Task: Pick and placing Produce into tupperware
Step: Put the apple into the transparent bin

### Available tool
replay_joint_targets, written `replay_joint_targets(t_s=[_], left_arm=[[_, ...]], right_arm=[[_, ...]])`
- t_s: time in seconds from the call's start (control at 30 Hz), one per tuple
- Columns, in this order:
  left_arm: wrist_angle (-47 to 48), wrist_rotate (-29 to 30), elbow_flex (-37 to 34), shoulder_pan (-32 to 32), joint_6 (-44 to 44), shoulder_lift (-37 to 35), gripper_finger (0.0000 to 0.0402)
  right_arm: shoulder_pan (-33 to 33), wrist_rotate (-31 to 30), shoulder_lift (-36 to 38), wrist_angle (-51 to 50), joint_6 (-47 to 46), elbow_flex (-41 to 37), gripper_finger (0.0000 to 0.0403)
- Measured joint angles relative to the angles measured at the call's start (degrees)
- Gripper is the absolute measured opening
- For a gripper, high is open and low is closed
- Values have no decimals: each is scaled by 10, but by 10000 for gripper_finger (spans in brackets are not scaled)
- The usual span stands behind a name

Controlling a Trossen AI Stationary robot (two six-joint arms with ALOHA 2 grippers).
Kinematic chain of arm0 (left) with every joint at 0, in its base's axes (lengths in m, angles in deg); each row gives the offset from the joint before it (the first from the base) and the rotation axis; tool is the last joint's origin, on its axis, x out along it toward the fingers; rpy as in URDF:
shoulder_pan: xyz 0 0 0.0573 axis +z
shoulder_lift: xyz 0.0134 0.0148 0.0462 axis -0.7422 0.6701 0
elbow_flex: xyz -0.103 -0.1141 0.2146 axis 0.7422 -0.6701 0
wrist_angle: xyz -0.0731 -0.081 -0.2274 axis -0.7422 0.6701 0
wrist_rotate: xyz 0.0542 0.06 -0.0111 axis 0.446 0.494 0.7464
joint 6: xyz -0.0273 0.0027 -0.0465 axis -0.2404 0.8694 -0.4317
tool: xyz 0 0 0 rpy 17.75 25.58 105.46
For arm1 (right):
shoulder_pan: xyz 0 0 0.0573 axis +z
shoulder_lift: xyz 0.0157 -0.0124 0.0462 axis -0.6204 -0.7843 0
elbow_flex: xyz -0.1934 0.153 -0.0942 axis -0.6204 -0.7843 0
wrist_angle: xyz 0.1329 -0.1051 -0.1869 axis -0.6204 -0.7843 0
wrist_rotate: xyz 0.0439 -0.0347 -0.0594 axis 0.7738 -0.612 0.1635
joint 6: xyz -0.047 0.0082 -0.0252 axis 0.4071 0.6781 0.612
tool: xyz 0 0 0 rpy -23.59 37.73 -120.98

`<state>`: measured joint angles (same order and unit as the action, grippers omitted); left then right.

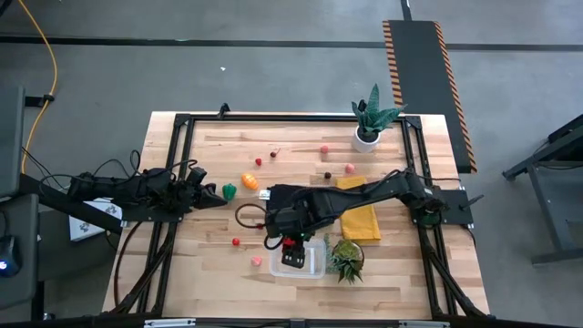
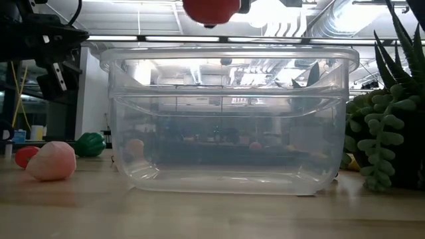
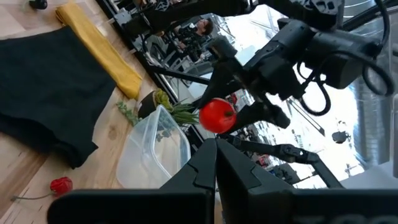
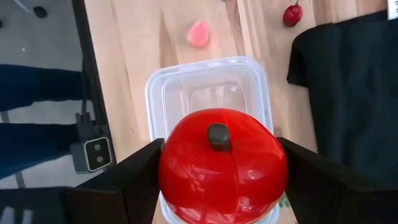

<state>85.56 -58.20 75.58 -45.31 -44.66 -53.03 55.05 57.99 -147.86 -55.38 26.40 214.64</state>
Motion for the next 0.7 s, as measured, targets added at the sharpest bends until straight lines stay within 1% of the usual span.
replay_joint_targets(t_s=[0.23, 0.33, 0.5, 0.7], left_arm=[[0, -3, 0, 0, 0, 0, 1], [-3, -14, 0, 0, 0, 0, 1], [-6, -37, 0, 0, 0, 0, 1], [-7, -45, 0, 0, 0, 0, 1]], right_arm=[[12, -3, -24, 1, -1, 0, 264], [17, -19, -34, 1, -6, 0, 264], [25, -24, -46, 5, -27, 0, 264], [34, -38, -56, 4, -48, -1, 264]])
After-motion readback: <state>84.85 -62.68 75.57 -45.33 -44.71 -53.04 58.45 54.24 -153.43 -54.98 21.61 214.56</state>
